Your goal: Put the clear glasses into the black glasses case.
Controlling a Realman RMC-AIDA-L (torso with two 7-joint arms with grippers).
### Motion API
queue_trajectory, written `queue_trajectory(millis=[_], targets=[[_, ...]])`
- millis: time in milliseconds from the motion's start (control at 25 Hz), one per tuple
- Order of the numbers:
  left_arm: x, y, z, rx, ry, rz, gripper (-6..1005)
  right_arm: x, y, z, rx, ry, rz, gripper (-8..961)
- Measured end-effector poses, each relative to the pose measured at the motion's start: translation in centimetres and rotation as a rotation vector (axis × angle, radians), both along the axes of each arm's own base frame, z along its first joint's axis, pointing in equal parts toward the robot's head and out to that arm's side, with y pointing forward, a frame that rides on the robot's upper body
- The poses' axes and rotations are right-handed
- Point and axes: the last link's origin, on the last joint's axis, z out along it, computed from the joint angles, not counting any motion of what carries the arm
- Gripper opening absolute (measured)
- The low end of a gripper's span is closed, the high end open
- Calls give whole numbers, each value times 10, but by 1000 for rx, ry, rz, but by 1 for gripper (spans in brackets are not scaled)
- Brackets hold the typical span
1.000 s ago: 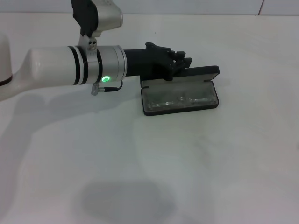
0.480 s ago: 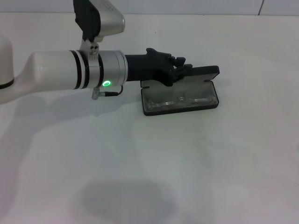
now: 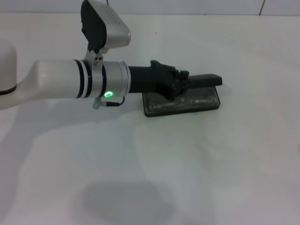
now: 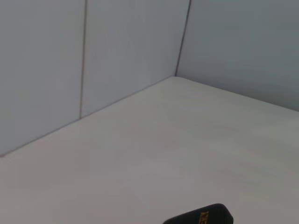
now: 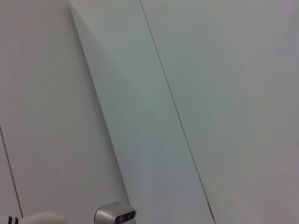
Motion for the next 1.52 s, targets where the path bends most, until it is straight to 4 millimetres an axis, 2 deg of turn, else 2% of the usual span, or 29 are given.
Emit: queue_trajectory(millis=[480, 880, 1080, 1240, 1280, 1360, 1400, 1520], targets=[[-8, -19, -4, -47, -13, -58, 294, -1, 2, -1, -2, 8, 5, 143], [-16, -27, -8, -67, 0, -57, 339, -2, 5, -1, -1, 9, 11, 143], [-13, -31, -9, -76, -12, -78, 361, -1, 4, -2, -3, 16, 9, 143], [10, -40, 13, -60, -143, -181, 379, 1, 2, -2, -3, 18, 0, 142], [23, -45, 27, -57, -205, -240, 384, 2, -1, -1, -5, 14, -7, 142], [33, -52, 44, -64, -255, -299, 393, 2, -2, -2, -11, 11, -8, 159], [37, -57, 60, -74, -286, -332, 397, 2, -1, -4, -30, 3, -4, 167], [34, -71, 103, -101, -348, -406, 411, -8, 13, -22, -133, -12, 65, 193]])
